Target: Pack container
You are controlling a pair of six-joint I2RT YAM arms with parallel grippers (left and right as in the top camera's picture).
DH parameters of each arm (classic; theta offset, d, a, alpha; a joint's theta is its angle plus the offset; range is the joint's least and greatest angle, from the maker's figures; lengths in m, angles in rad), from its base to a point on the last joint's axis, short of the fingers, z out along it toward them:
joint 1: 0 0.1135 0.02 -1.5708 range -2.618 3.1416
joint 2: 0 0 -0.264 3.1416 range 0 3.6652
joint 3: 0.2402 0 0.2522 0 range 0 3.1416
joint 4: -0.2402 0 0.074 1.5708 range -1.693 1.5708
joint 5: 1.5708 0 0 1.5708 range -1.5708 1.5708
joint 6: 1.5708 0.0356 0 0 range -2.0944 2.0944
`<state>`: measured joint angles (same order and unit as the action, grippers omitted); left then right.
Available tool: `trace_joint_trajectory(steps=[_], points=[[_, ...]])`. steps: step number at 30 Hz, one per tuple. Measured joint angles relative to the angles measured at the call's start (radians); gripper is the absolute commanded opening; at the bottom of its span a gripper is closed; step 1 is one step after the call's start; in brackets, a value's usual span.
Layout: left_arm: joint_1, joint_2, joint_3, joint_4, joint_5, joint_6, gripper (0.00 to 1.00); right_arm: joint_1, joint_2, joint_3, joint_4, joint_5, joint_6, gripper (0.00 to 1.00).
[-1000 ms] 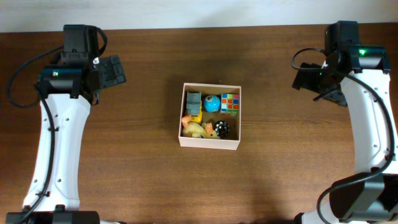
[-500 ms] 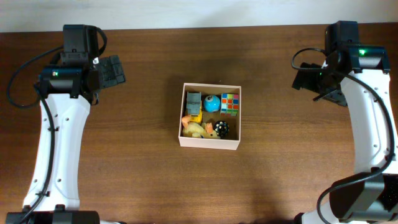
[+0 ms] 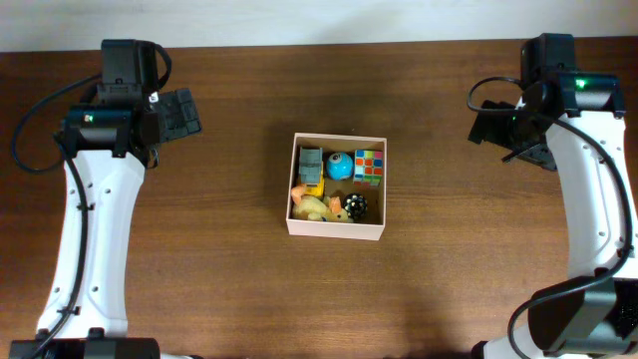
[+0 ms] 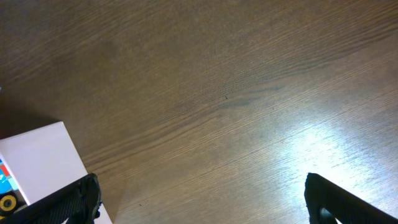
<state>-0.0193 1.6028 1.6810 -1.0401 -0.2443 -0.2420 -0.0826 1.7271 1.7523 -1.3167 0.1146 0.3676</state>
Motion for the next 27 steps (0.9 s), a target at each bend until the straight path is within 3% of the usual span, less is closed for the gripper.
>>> trace_joint_trajectory(steps=[13, 22, 27], points=[[0.0, 0.0, 0.0, 0.0, 0.0, 0.0, 0.99, 0.0, 0.0, 0.0, 0.0, 0.0, 0.0, 0.99], [0.0, 0.0, 0.0, -0.125, 0.0, 0.003, 0.99, 0.0, 0.0, 0.0, 0.0, 0.0, 0.0, 0.99], [0.0, -0.014, -0.014, -0.045, 0.005, 0.003, 0.99, 0.0, 0.0, 0.0, 0.0, 0.0, 0.0, 0.99]])
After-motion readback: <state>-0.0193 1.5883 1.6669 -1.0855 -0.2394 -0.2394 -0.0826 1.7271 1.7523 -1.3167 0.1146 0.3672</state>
